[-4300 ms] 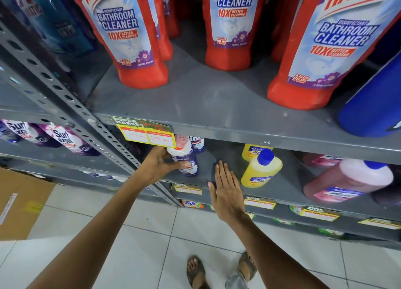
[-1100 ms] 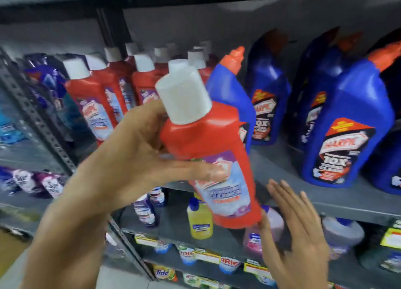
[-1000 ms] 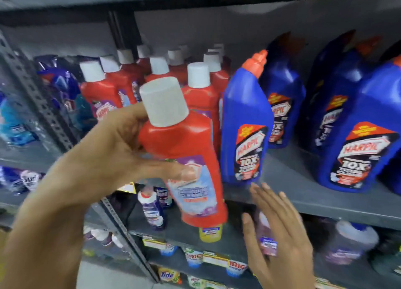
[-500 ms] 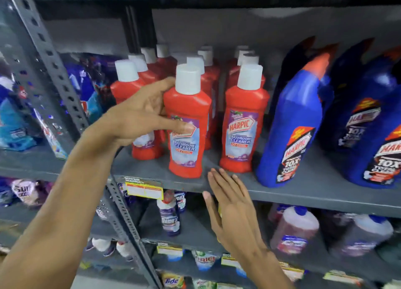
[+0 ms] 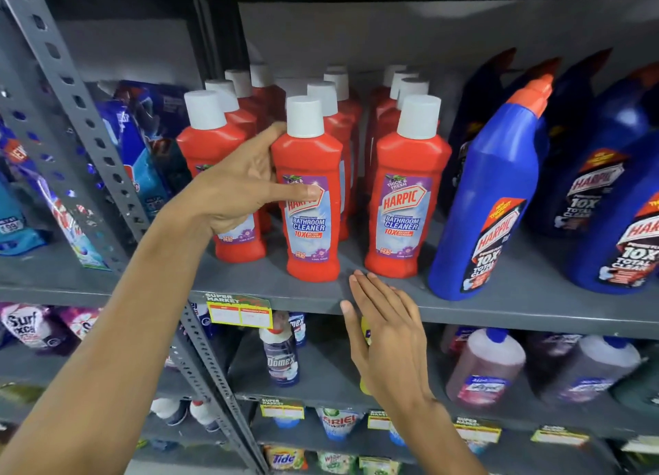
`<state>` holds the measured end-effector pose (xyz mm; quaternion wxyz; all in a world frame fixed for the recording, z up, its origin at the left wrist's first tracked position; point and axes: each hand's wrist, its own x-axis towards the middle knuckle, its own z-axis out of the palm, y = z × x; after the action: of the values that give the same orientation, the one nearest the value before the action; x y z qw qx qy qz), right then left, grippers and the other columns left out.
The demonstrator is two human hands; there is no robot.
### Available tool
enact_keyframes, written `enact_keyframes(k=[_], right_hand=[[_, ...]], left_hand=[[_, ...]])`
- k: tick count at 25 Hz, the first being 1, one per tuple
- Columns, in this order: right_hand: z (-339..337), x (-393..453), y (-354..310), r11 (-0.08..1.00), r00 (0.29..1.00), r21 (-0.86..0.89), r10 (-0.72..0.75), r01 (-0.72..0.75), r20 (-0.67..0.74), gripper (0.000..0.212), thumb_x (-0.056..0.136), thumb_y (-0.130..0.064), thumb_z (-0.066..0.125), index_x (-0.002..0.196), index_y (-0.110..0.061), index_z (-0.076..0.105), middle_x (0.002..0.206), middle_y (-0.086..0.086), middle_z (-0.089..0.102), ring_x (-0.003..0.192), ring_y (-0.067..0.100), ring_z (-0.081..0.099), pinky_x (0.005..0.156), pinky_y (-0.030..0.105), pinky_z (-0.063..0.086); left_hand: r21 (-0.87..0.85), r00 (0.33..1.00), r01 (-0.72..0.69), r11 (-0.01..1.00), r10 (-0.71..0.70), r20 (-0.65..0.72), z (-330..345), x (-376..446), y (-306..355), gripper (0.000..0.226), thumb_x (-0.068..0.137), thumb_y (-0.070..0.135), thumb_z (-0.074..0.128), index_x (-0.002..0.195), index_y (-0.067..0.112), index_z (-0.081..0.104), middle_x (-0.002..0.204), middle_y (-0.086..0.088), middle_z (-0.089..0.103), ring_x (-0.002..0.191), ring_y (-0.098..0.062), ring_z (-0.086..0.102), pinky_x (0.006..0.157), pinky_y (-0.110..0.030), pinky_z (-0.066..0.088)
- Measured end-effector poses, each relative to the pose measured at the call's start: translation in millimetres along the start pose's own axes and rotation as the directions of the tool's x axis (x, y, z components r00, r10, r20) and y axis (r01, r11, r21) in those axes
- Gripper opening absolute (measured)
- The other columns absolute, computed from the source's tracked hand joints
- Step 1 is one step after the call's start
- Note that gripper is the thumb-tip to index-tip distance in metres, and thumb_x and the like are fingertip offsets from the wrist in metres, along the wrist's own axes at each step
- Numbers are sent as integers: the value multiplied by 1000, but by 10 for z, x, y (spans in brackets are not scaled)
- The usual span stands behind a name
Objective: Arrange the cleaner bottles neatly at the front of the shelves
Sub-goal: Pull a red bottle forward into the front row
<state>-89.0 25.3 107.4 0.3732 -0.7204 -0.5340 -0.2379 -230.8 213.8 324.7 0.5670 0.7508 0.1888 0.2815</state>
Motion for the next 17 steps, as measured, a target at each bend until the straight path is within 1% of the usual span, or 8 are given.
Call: enact_keyframes(k=[4,7,9,11,12,14,15,17], right_hand=[[6,5,13,1000,1000,11,1,0,-3,39,110,-38,59,141,-17,72,147,-4,72,137,14,67,123,31,40],[-5,8,-3,1000,1000,18,10,-10,5,39,108,-36,62,140,-16,73,147,-3,72,136,15,68,122,33,43],[-28,4,0,998,1000,56,9,-9,3,39,107,-34,65,140,-15,73,146,-3,72,137,15,68,121,36,45],[-102,-82,48,984,1000,176,-6,11,-24,37,105,-28,70,140,-15,73,147,-6,71,140,10,65,123,38,46],[-174,-168,113,971,998,238,-23,36,-55,36,104,-25,72,140,-16,73,148,-7,71,142,9,63,124,38,45],[-401,-359,307,949,991,301,-58,93,-122,40,102,-22,73,142,-19,70,150,-8,69,144,11,62,126,40,42],[-558,-429,457,948,988,304,-55,97,-144,42,101,-21,74,144,-19,69,151,-9,69,144,14,63,127,42,40],[-878,-463,794,960,983,277,9,44,-184,40,102,-21,72,142,-17,69,150,-8,69,143,19,64,126,46,39]], left_hand=[[3,1000,25,1000,-25,-7,6,-44,-5,93,73,1,83,158,11,46,150,-20,68,138,-30,69,110,-40,61],[29,996,62,998,-59,-72,64,-92,33,95,70,4,87,156,10,47,144,-16,74,134,-28,73,116,-49,57],[100,990,93,991,-81,-120,88,-227,41,110,63,18,96,159,19,42,136,-3,78,127,-20,76,112,-45,60],[281,971,151,948,-88,-223,100,-541,23,134,49,49,106,160,45,30,132,19,72,125,0,71,108,-35,57],[381,956,166,910,-54,-287,138,-740,6,137,43,64,105,156,56,28,132,31,67,126,10,66,108,-35,54],[494,902,137,859,98,-420,363,-1118,-67,121,44,81,96,148,58,40,133,39,67,123,17,66,105,-39,59],[508,866,90,856,185,-465,598,-1220,-133,104,52,84,91,143,55,50,132,34,71,121,14,69,103,-35,63],[487,830,-95,868,339,-443,1232,-1229,-227,64,74,72,87,129,50,64,127,18,76,120,-1,74,100,-18,60]])
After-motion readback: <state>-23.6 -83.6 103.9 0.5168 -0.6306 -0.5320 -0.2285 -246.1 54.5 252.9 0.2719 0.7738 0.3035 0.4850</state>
